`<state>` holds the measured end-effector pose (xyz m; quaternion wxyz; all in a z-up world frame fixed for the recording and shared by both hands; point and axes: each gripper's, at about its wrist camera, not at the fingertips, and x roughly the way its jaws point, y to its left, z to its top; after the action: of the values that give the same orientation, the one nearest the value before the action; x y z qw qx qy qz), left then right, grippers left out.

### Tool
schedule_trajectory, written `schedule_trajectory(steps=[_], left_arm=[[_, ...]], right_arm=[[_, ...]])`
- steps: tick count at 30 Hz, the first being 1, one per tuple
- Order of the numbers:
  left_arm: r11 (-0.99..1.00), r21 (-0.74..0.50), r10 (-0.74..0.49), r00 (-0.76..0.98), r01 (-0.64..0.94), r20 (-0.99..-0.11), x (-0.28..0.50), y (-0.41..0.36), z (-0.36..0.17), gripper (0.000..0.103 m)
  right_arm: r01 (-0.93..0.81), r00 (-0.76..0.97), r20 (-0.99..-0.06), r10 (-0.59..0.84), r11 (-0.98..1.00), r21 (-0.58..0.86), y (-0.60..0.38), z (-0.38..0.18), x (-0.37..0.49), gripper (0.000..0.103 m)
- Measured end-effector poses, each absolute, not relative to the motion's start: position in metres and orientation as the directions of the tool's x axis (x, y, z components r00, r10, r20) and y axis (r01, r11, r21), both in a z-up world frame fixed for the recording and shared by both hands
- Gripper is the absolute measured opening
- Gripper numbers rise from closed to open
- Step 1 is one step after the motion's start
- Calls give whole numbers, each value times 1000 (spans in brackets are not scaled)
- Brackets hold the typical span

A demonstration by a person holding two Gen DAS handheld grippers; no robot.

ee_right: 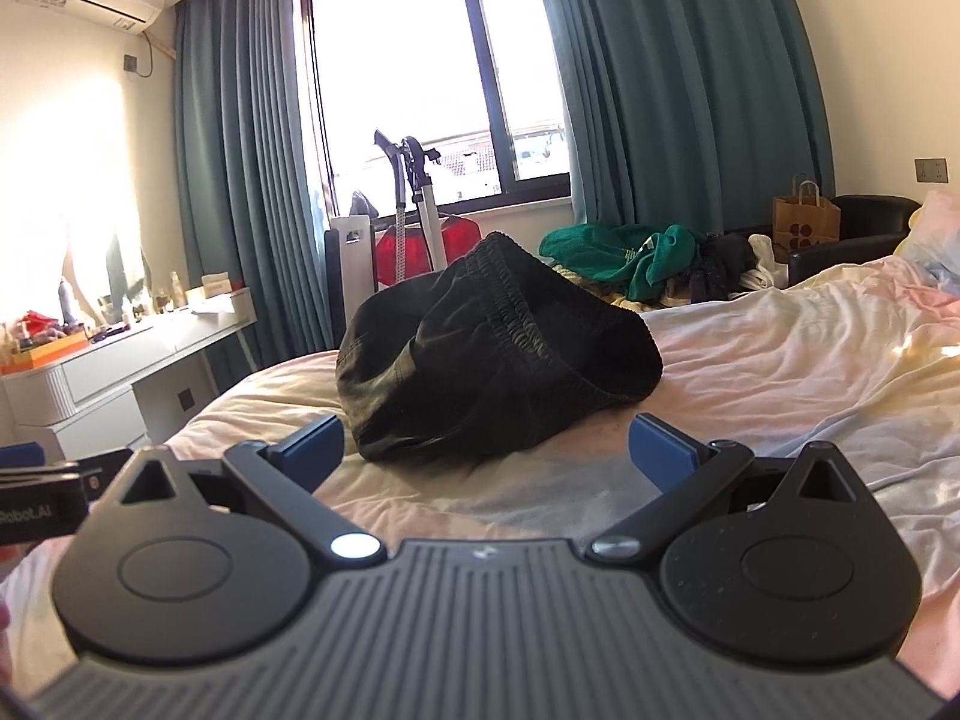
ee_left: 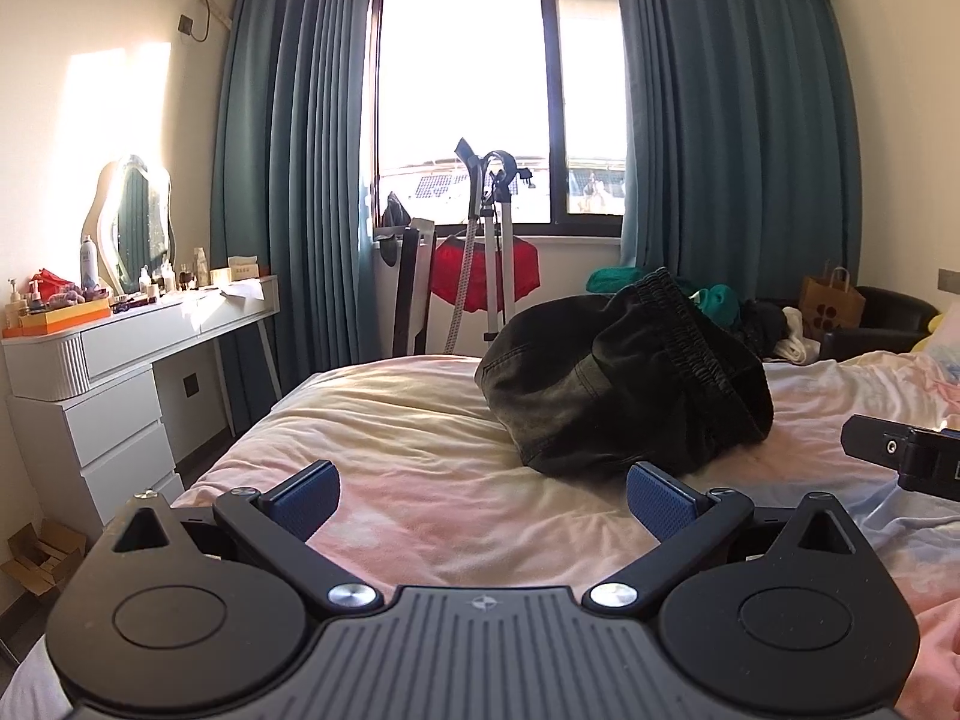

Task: Fold clothes
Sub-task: 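Approach the black sweatpants on the bed with both grippers open, then close the left gripper on the ribbed cuff of the black sweatpants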

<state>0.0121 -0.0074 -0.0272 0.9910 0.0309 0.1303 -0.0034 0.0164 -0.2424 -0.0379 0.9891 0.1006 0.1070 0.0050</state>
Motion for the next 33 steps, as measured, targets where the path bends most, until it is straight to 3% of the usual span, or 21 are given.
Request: schedule_trajectory(steps=[5, 10, 16, 22, 30, 33], left_arm=[[997, 64, -21, 971, 38, -239, 11, -13, -31, 102], [988, 113, -59, 942, 102, -331, 41, -38, -36, 102], [955, 206, -122, 916, 214, -383, 121, -101, -35, 98], [929, 265, -149, 916, 259, -372, 220, -178, -35, 95], [935, 317, -68, 955, 162, -288, 354, -259, -42, 90], [951, 299, 15, 956, 77, -293, 404, -273, -42, 82]], right_arm=[[41, 964, -264, 26, 968, 246, -251, -38, 23, 103], [130, 960, -275, -41, 941, 313, -273, -36, 16, 103], [203, 957, -269, -112, 918, 340, -297, -33, 9, 103], [232, 956, -263, -134, 891, 391, -321, -44, 23, 103], [280, 940, -301, -158, 863, 421, -341, -67, 52, 103], [302, 933, -316, -174, 855, 421, -345, -80, 64, 103]])
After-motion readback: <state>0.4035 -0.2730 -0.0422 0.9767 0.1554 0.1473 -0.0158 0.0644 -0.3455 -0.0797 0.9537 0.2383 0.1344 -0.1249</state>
